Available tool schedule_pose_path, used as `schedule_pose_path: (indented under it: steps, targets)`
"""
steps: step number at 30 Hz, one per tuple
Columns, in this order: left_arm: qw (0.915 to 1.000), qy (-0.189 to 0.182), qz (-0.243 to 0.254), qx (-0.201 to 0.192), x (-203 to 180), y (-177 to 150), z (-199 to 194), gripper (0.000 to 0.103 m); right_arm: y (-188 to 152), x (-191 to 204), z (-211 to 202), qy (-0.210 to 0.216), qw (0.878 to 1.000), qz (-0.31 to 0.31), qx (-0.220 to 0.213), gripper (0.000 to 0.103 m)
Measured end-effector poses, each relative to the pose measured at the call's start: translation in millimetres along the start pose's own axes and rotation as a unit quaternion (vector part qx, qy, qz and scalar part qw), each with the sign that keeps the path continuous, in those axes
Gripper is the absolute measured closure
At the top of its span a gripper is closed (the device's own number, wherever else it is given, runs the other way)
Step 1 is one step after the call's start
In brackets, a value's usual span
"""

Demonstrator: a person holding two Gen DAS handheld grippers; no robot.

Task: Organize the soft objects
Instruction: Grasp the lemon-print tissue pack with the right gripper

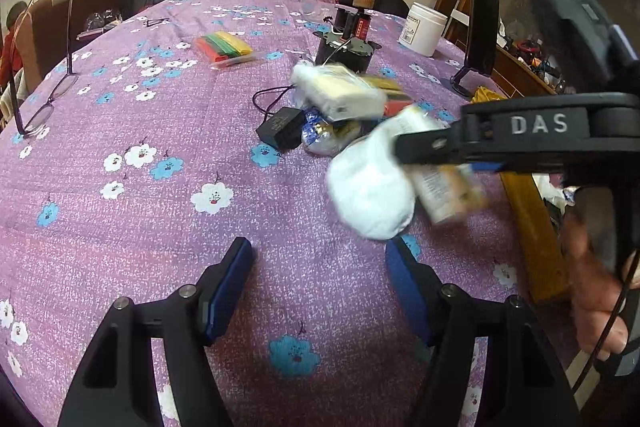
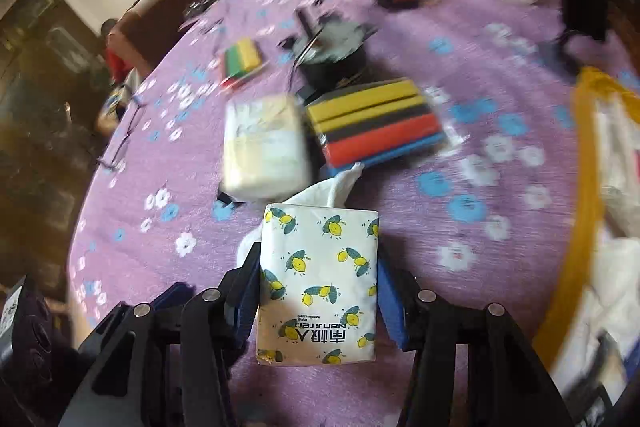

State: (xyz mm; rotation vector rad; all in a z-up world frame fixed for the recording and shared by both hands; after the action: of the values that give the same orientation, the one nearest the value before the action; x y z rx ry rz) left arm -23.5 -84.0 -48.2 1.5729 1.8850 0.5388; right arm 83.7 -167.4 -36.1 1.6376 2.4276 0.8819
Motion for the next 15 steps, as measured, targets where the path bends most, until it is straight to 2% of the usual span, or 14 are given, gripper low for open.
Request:
schedule_pose_path:
  steps: [1,3,10,15]
  targets:
    - [1.0,0.001,0.003,0.0,-1,0,0,0.035,-2,-6,-8,-0.019,1.0,-0.003,-0.013,0.047]
    - [1.0,0.0,0.007,0.001,-2,-1,0,0.035,-10,-16,-15,-0.034,0.999,0.011,-0.013,0.047]
    - [0.9999,-0.01,0.012,0.005,-14,5,0,0.035,-42,-26,-7,-0.047,0.999,-0.006,0.008,0.047]
    - [0.9998,-0.008,0.016,0.001,-17,21,-4,0.034,-48,-26,-11,-0.072,0.997,-0.033,-0.016,0.046]
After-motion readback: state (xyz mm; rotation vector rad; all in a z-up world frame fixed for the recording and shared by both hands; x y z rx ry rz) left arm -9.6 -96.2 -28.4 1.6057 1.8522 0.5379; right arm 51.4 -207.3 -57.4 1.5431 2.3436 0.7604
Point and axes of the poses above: each gripper's, at about its wrist camera, not at the fingertips, and z roughly the way its jaws point, x to its left, y to its top, the point moved 9 cm from there along z, roughly the way its jaws point, and after that the axes turned 2 degrees about -x, right-handed, at the moved point
